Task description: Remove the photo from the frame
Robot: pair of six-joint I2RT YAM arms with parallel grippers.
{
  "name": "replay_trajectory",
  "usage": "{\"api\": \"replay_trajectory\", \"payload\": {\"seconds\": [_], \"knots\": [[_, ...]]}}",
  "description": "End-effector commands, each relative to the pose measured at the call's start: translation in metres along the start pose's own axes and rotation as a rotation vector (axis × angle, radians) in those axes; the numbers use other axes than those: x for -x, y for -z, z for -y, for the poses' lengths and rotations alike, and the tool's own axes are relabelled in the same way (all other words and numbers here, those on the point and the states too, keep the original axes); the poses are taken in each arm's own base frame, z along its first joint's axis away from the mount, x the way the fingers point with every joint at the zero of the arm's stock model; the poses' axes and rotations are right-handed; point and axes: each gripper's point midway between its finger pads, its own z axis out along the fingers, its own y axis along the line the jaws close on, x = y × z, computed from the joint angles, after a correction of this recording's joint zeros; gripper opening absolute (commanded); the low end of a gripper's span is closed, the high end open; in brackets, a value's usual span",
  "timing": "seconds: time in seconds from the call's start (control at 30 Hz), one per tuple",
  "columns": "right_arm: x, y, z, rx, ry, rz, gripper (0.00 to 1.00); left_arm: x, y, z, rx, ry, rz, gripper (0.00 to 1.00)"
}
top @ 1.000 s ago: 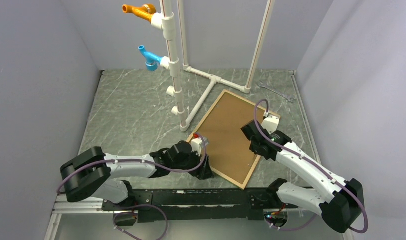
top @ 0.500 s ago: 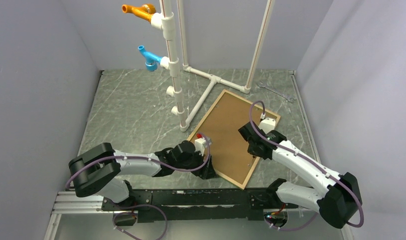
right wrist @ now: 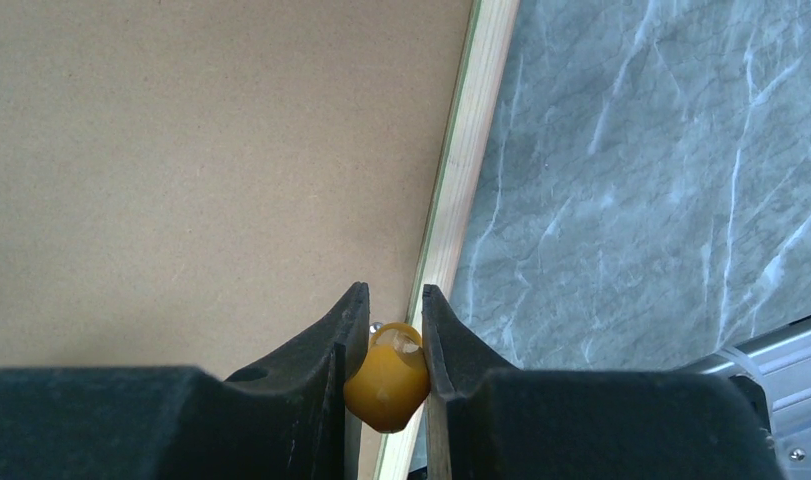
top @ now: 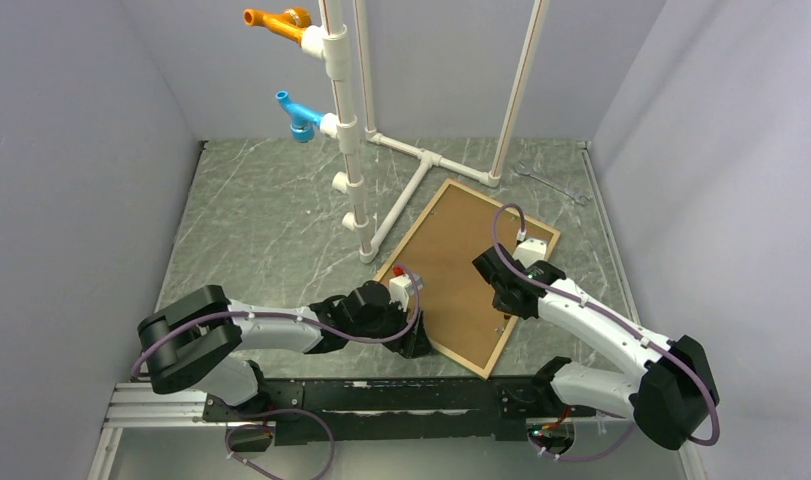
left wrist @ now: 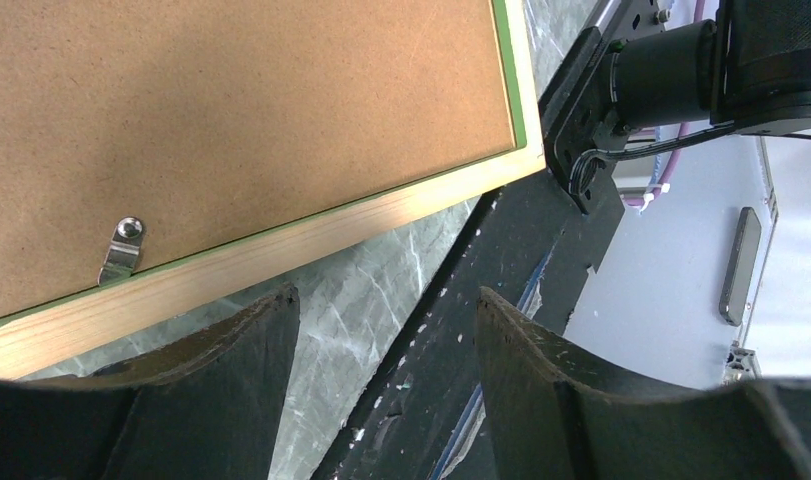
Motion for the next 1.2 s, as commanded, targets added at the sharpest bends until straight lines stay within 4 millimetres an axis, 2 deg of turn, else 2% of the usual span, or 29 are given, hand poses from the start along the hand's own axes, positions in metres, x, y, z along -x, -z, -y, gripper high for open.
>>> {"api": "replay_trajectory", "payload": {"seconds": [0.0,0.13,0.37,0.53,0.93,1.17], "knots": [[0.002,-0.002,-0.005,0.013,-0.005,0.013,0.0,0.015,-0.003,0.018,-0.067,-0.02,0.038,0.67],[-0.005,0.0,-0.009,0.042,-0.01,-0.023,0.0,0.013,-0.005,0.018,-0.072,-0.015,0.034,0.67],[-0.019,0.005,-0.03,0.168,-0.04,-0.099,0.0,0.013,-0.007,0.019,-0.079,-0.011,0.028,0.66],[-0.02,0.012,-0.04,0.228,-0.061,-0.115,0.0,0.012,-0.009,0.019,-0.084,-0.008,0.024,0.66],[-0.035,0.009,-0.035,0.221,-0.059,-0.159,0.0,-0.001,-0.019,0.011,-0.093,0.014,-0.006,0.64],[-0.043,0.014,-0.038,0.258,-0.069,-0.197,0.0,-0.01,-0.03,0.006,-0.105,0.033,-0.035,0.63]]}}
